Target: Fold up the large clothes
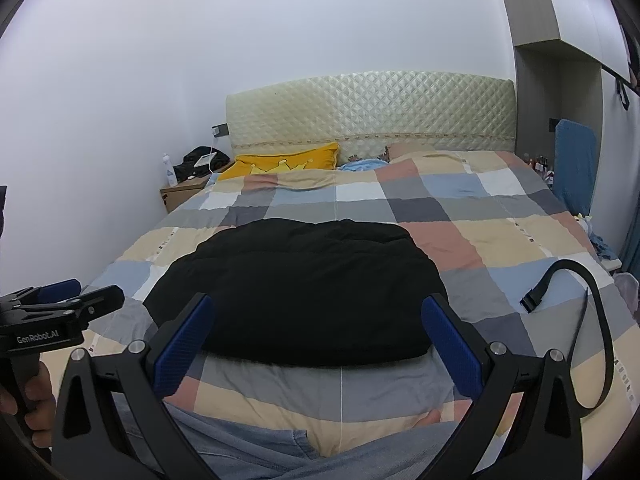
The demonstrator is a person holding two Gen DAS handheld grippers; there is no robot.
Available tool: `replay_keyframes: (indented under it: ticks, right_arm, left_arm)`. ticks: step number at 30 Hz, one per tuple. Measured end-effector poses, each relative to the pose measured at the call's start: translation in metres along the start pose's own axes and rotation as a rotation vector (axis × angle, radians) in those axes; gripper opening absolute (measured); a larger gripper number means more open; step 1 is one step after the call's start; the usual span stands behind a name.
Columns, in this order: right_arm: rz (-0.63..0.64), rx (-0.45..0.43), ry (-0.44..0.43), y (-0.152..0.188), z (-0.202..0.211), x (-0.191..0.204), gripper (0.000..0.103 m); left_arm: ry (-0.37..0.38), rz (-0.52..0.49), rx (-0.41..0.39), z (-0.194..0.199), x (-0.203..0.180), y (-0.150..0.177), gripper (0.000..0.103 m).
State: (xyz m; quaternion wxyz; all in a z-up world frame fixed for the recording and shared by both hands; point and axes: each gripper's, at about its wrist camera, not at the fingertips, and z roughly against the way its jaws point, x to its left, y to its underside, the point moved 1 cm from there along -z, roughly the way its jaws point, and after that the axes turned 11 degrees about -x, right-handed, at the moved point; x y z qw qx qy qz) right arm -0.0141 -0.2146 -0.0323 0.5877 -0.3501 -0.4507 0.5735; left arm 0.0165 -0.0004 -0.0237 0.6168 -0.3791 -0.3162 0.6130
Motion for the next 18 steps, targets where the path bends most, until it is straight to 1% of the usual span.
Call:
replay_keyframes:
  ticks: [4, 18]
  right_arm:
    - [0.002, -0.004, 0.009, -0.0009, 0.0008, 0.0004, 0.103]
    - [-0.002, 0.007, 0.017, 0.0030, -0.0028, -0.0039, 0.103]
  left_arm:
    - [0.015, 0.004, -0.007, 0.0022, 0.0014, 0.0001, 0.100]
    - [0.021, 0.009, -0.006, 0.0018, 0.0023, 0.0020, 0.100]
